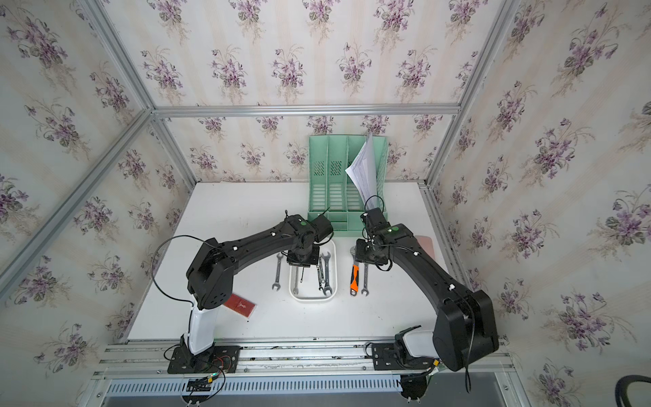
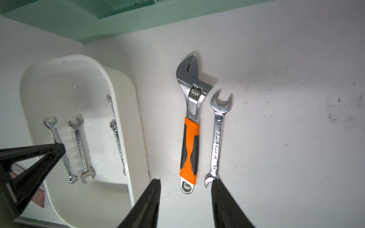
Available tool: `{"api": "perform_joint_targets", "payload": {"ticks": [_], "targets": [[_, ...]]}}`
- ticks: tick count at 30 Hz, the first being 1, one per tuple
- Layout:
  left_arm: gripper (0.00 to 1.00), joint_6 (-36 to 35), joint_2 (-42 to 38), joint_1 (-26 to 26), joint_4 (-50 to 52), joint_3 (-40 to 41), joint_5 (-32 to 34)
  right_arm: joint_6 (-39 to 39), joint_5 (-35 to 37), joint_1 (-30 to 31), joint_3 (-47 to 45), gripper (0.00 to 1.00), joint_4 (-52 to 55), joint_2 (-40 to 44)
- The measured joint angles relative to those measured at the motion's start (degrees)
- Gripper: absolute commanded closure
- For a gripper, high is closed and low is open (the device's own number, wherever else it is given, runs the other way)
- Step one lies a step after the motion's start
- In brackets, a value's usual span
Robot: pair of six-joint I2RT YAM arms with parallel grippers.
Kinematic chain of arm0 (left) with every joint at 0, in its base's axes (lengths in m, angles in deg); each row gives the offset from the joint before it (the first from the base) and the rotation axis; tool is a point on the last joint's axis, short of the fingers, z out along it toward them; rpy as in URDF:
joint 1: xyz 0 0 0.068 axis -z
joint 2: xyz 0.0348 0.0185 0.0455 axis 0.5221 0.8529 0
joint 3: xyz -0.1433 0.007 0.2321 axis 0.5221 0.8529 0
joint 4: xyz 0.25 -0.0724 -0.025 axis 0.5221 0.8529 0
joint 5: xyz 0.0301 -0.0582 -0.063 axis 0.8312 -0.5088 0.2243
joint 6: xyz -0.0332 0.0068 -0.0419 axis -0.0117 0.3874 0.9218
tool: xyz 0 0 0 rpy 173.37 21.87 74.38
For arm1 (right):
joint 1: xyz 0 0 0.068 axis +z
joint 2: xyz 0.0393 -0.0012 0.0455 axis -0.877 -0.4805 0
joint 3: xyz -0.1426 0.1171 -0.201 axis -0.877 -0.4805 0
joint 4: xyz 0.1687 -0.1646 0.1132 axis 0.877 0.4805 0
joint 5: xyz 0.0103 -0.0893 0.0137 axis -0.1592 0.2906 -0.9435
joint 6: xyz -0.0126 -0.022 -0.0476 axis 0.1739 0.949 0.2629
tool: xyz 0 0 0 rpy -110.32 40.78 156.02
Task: Take out the wrench from the storage box
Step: Place the wrench at the center of the board.
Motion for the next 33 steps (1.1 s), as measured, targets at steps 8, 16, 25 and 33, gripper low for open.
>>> {"api": "perform_joint_targets", "payload": {"ticks": [8,16,25,33], "targets": [[0.94,-1.44,-4.37,-2.43,2.05,-1.22,1.14,0.15,-0.02,0.00,0.00,0.52,-0.02,0.00],[0.94,-2.64,-7.63,-5.22,2.58,0.96,1.29,0.20,-0.02,0.00,0.00,0.52,0.00,0.00],[0.95,-4.81,-10.14,-10.73,1.20,8.46,2.64,0.20,-0.04,0.00,0.13,0.53,0.11,0.00],[0.94,-7.13,-7.91,-13.25,-2.38,15.15,3.26,0.15,-0.22,0.07,0.98,0.53,0.24,0.00]]}}
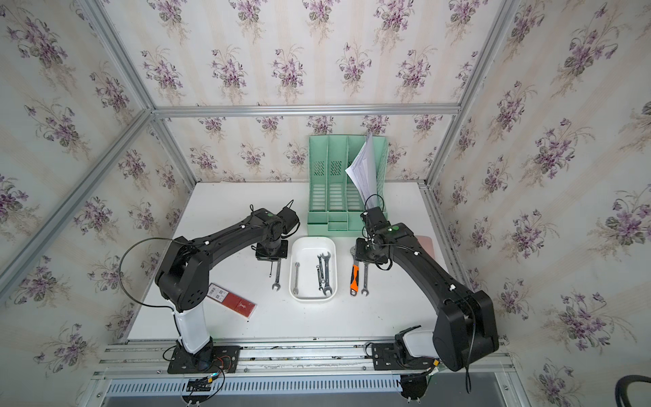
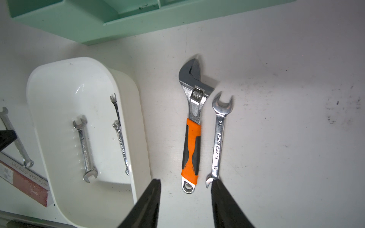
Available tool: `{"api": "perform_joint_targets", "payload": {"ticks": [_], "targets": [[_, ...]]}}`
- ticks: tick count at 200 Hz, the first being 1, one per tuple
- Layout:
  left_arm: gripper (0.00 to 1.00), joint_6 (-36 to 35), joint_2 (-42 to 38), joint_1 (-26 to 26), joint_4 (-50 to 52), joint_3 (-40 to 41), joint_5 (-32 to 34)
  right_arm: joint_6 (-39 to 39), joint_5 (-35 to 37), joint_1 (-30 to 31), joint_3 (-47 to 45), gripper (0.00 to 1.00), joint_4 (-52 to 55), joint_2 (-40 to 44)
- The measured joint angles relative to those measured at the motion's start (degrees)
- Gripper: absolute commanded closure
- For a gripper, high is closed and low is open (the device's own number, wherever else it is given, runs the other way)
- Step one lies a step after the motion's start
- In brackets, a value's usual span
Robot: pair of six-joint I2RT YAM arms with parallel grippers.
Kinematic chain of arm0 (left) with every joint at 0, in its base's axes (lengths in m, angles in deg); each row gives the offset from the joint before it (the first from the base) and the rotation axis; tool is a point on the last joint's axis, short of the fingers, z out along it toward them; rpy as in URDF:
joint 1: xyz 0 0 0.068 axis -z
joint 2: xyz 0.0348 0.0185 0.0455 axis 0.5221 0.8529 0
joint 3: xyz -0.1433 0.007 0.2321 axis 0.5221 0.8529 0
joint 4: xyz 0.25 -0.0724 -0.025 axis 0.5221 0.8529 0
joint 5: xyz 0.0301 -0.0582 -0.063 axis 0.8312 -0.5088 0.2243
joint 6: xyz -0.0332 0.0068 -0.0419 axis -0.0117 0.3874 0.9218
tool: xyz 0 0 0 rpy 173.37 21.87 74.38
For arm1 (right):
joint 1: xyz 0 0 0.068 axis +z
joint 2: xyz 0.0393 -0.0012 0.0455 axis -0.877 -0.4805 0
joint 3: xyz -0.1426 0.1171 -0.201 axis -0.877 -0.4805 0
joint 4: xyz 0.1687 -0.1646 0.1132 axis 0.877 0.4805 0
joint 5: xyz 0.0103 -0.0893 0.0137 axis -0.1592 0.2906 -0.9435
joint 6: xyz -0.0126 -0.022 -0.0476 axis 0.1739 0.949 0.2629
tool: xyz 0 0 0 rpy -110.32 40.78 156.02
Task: Take out the wrench from the storage box
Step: Place the wrench at the center of the board.
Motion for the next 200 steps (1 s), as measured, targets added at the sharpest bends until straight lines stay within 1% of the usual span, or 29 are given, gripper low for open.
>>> {"api": "perform_joint_targets", "payload": {"ticks": [32,88,102,133,169,200], "targets": [[0.94,-0.35,2.34,-0.44,-2.27,2.45,0.02,0.00,-0.13,0.24,0.26,0.53,0.13,0.00],[0.92,-0.61,4.76,-0.72,-4.61,4.09,-0.15,-0.07,-0.31,0.44,0.35,0.53,0.26,0.00],[0.89,-0.76,4.85,-0.96,-5.01,4.44,-0.22,-0.24,-0.31,0.57,0.44,0.53,0.28,-0.04],[0.75,-0.76,4.85,-1.33,-5.22,4.70,-0.70,-0.26,-0.28,0.85,0.83,0.53,0.42,-0.24],[0.73,-0.79,4.11,-1.79,-5.01,4.59,-1.22,-0.46,-0.33,1.49,1.66,0.53,0.59,-0.42],[0.72,-1.16,0.74,-2.49,-4.66,4.17,-2.08,-0.50,-0.28,1.77,2.45,0.53,1.16,-0.42]]}}
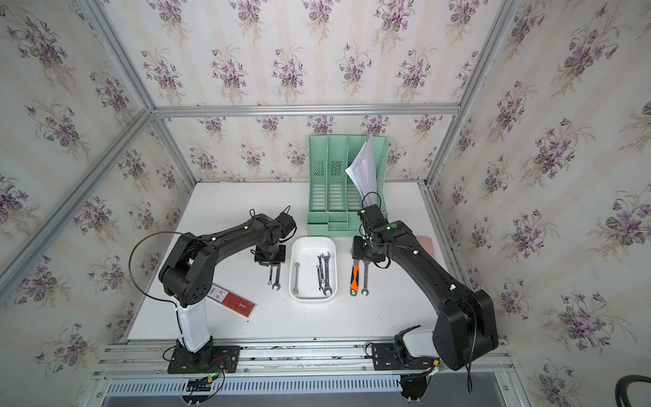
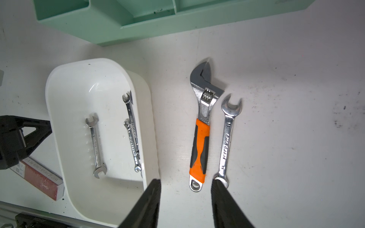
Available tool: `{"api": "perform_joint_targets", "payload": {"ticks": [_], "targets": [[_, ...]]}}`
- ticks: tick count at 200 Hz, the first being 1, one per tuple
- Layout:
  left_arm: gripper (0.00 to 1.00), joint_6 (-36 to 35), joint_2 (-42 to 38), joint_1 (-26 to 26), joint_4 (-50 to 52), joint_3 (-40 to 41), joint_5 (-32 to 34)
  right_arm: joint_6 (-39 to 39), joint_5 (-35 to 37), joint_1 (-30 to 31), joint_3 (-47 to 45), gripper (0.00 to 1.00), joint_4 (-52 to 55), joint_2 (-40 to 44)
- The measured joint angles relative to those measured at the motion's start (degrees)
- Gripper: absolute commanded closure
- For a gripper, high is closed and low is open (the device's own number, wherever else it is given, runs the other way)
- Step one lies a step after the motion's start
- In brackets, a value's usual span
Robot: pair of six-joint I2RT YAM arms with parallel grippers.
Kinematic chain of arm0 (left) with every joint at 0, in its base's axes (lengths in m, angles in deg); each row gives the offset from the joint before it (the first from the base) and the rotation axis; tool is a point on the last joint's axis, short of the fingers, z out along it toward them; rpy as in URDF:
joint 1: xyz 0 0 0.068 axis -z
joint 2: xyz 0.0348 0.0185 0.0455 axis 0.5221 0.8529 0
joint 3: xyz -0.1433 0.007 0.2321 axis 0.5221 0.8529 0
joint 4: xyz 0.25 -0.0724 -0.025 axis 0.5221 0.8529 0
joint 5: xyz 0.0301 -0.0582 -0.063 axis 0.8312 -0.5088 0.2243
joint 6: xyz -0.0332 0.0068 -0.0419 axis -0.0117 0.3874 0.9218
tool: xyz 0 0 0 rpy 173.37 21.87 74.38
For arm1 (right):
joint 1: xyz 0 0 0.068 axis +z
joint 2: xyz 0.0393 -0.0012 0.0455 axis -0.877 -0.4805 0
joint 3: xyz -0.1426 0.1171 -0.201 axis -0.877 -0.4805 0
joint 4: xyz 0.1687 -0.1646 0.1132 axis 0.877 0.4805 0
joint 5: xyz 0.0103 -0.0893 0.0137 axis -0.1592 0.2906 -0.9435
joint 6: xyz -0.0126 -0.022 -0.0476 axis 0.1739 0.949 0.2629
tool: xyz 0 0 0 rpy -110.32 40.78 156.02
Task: Take out the wrench from the storage box
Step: Place the wrench at the center of the board, then pick up the wrench from the storage box.
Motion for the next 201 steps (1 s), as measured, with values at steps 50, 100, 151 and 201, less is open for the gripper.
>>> {"api": "perform_joint_targets", "payload": {"ticks": [50,100,151,201], "targets": [[0.55,-1.38,-9.20,-1.49,0.39,-0.22,-2.14,-0.39,-0.63,1.57,2.45,0.53,0.59,0.00],[0.26,-1.49,-18.40,-3.15,1.68,-0.66,-2.93,-2.84,-0.68,8.61,7.13,0.53,0.37,-4.39],[0.04,-2.62,-24.79,-4.52,4.20,-1.16,-1.49,-4.70,-0.44,17.99,13.16,0.53,-0.57,-12.98],[0.01,-3.72,-30.10,-6.03,5.35,0.81,-0.31,-6.16,-0.55,21.99,15.26,0.53,-2.93,-20.79]]}}
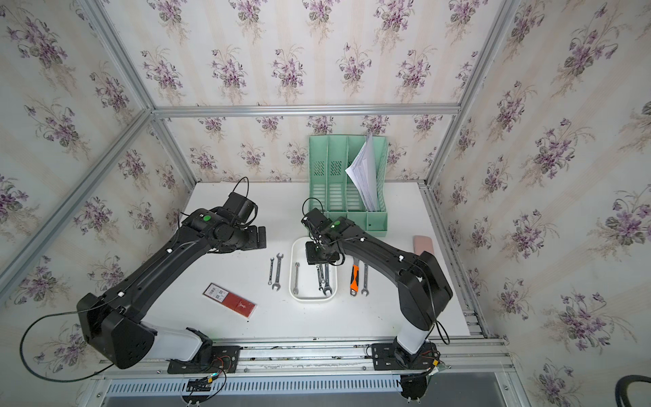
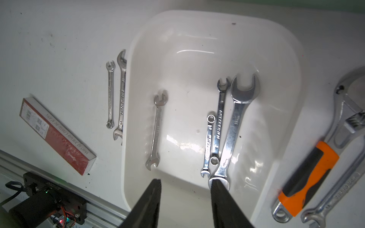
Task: Take out the wrench from the storage box
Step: Pick up the wrench from the storage box.
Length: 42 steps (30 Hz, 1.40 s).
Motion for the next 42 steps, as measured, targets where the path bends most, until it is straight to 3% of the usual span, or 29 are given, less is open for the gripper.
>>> {"api": "perform_joint_targets", "payload": {"ticks": [21,30,42], "targets": [[0.01,-0.35,-1.46,-1.46,-0.24,3.61,-0.57,-1.49,2.80,1.92,-2.36,0.54,-1.62,-9.62],[0.01,-0.33,-1.44,-1.49,-0.98,4.22,-1.31,-1.49,3.15,1.92,-3.23,0.59,-2.56,-10.88],[0.01,-0.13,-1.38,-1.53,-1.46,4.90,-2.05,-1.18,4.98,1.18,-1.29,0.72,-2.47,-11.80]]}}
